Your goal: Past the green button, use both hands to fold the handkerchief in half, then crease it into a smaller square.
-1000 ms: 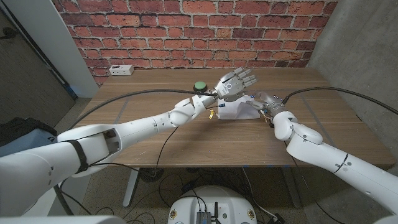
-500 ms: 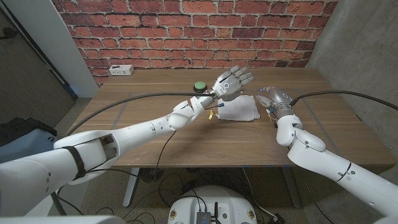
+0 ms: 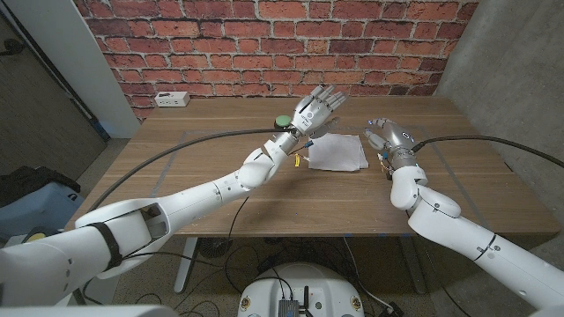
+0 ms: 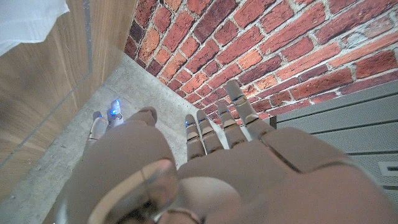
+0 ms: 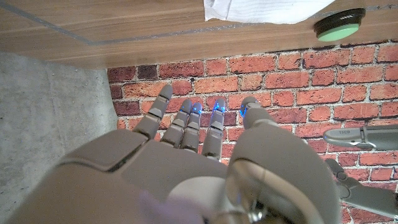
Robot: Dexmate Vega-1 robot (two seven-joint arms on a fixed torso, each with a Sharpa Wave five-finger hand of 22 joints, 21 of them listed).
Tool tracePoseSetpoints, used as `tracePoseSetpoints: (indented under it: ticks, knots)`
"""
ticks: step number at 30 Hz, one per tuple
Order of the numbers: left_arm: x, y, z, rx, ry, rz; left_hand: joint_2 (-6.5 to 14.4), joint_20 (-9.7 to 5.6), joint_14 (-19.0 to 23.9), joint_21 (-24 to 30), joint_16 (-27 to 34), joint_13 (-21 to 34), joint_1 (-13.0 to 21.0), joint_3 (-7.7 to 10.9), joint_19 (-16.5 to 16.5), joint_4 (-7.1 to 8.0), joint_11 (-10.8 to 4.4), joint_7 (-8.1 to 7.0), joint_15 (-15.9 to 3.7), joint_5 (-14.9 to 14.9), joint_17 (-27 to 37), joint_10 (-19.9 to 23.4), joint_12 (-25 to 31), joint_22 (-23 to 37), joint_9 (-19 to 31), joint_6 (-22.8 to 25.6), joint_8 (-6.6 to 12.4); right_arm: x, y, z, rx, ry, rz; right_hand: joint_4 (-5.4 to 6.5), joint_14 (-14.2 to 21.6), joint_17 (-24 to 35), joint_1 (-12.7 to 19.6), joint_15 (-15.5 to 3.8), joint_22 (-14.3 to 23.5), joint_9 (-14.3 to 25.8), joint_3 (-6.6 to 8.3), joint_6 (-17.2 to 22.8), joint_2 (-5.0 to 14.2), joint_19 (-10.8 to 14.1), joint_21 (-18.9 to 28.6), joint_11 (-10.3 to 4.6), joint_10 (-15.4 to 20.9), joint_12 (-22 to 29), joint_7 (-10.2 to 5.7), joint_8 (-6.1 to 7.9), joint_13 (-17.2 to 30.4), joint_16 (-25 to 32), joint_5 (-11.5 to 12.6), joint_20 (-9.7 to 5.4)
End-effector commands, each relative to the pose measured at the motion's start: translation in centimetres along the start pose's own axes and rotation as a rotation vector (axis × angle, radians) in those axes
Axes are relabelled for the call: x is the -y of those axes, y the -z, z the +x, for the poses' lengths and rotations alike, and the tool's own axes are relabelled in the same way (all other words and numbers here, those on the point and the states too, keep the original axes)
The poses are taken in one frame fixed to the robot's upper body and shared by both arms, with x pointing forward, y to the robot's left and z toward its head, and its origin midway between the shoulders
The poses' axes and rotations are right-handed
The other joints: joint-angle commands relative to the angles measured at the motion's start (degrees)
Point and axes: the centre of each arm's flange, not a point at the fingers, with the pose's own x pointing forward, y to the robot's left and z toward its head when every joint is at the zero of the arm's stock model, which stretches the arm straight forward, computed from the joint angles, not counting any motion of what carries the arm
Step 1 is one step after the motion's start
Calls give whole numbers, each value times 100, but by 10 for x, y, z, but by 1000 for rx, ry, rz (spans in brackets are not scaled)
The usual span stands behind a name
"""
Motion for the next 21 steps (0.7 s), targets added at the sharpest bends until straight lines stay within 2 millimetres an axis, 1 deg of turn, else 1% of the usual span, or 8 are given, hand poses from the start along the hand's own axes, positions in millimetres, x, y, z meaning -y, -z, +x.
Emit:
tracePoseSetpoints:
  ticks: [1, 5, 8, 13, 15, 17, 19, 21]
  knots:
    - [3, 13, -11, -150, 59, -144, 13, 81, -1, -27, 12, -6, -84, -1, -20, -21, 23, 93, -345, 39, 9, -27, 26, 0, -7, -7, -30, -3, 6, 7, 27, -6, 101, 4, 12, 31, 3, -139, 13, 7, 50, 28, 25, 37, -7, -30, 43, 51, -25, 26, -3, 63, 46, -42]
    - [4, 17, -13, -186, 82, -210, 23, 124, -20, -46, 8, -15, -108, -7, -55, -17, 56, 119, -309, 36, 9, -51, 21, 2, -15, -20, -35, -3, 9, 7, 33, -13, 142, 10, 17, 34, 5, -137, 13, 7, 60, 39, 26, 41, -9, -12, 49, 53, -23, 29, -3, 71, 48, -49]
    - [5, 21, -14, -211, 100, -269, 41, 191, -29, -68, 9, -25, -141, -13, -101, -7, 84, 155, -270, 30, 10, -80, 16, 6, -23, -39, -43, -4, 10, 8, 44, -19, 169, 18, 24, 39, 5, -138, 14, 7, 69, 41, 30, 45, -11, -4, 55, 56, -16, 28, -3, 80, 50, -48]
    - [9, 27, -16, -248, 131, -386, 79, 263, -30, -105, 18, -41, -198, -22, -173, 7, 166, 230, -168, 15, 12, -130, 9, 11, -36, -82, -56, -4, 14, 9, 58, -33, 237, 21, 34, 42, 12, -128, 14, 7, 83, 56, 28, 61, -10, -6, 73, 63, -5, 32, -4, 91, 53, -46]
    - [10, 30, -17, -266, 144, -432, 110, 298, -42, -125, 20, -52, -233, -24, -206, 14, 226, 285, -103, 1, 14, -153, 11, 15, -45, -115, -65, -3, 16, 9, 66, -37, 256, 28, 41, 46, 10, -122, 14, 7, 89, 61, 27, 63, -12, 21, 80, 65, -2, 32, -4, 99, 54, -47]
    - [12, 32, -19, -298, 149, -477, 134, 285, -36, -166, 26, -63, -256, -22, -295, 12, 285, 312, -61, -13, 14, -193, 3, 17, -52, -142, -70, -3, 17, 9, 70, -41, 274, 31, 50, 47, 8, -115, 14, 7, 91, 65, 25, 63, -14, 24, 82, 65, -3, 33, -4, 105, 54, -49]
    - [13, 36, -21, -320, 143, -528, 139, 275, -73, -234, 11, -82, -270, -18, -440, -17, 340, 314, -5, -39, 0, -228, 2, 16, -62, -180, -76, -4, 18, 9, 74, -46, 288, 35, 58, 50, 7, -118, 14, 7, 95, 66, 27, 63, -15, 21, 86, 67, 0, 32, -4, 110, 55, -43]
    - [13, 39, -23, -335, 134, -575, 127, 281, -74, -303, 3, -109, -257, -5, -566, -73, 366, 226, 23, -73, -29, -221, 12, 11, -74, -233, -88, -4, 19, 9, 81, -53, 297, 36, 52, 51, 10, -95, 14, 7, 100, 63, 23, 72, -14, 22, 84, 65, 4, 30, -4, 111, 56, -46]
